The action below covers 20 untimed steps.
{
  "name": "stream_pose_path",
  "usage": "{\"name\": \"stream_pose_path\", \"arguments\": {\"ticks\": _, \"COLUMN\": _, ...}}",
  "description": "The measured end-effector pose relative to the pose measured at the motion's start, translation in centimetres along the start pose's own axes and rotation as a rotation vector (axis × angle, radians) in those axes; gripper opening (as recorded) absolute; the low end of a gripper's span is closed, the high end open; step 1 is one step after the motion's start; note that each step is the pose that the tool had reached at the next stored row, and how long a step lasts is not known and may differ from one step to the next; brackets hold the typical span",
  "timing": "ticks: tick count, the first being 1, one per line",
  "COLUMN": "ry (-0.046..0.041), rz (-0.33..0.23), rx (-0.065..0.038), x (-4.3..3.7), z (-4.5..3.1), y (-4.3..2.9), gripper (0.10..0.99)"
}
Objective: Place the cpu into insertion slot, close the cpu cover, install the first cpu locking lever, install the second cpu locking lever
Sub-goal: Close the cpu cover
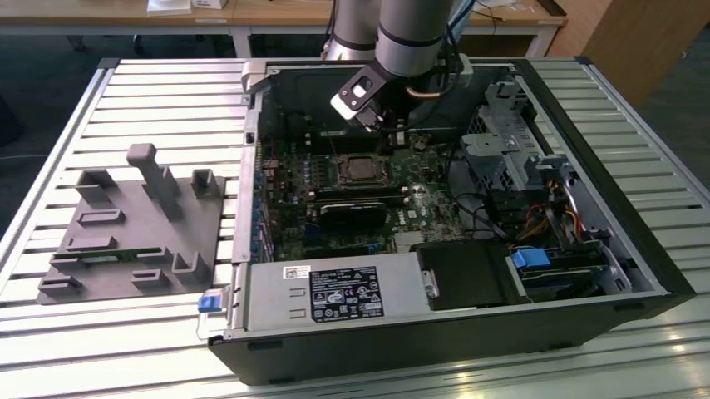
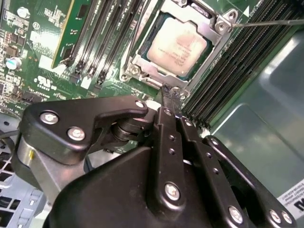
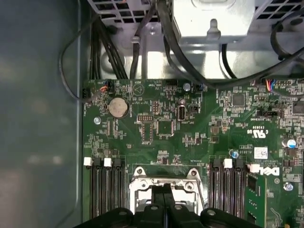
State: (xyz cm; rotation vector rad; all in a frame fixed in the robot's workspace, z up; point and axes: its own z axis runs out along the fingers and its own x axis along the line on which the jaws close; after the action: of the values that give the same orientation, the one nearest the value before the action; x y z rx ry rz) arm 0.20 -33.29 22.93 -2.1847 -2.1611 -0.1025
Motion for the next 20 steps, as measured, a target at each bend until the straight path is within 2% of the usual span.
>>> {"name": "stream_pose_path", "arguments": {"ticks": 2, "ry": -0.0001, "rz": 0.000, "rx": 0.000, "x": -0.01, "z": 0.05, "y": -0.22, "gripper": 0.106}}
{"name": "stream_pose_path", "arguments": {"ticks": 7, "ry": 0.0000, "rz": 0.000, "rx": 0.000, "x": -0.02, "z": 0.09, "y": -1.35, "gripper": 0.106}}
{"name": "stream_pose_path", "arguments": {"ticks": 15, "ry": 0.0000, "rz": 0.000, "rx": 0.000, "x": -0.04, "z": 0.10, "y": -2.78, "gripper": 0.106}}
{"name": "stream_pose_path", "arguments": {"ticks": 20, "ry": -0.0001, "rz": 0.000, "rx": 0.000, "x": -0.04, "z": 0.10, "y": -3.28, "gripper": 0.106}}
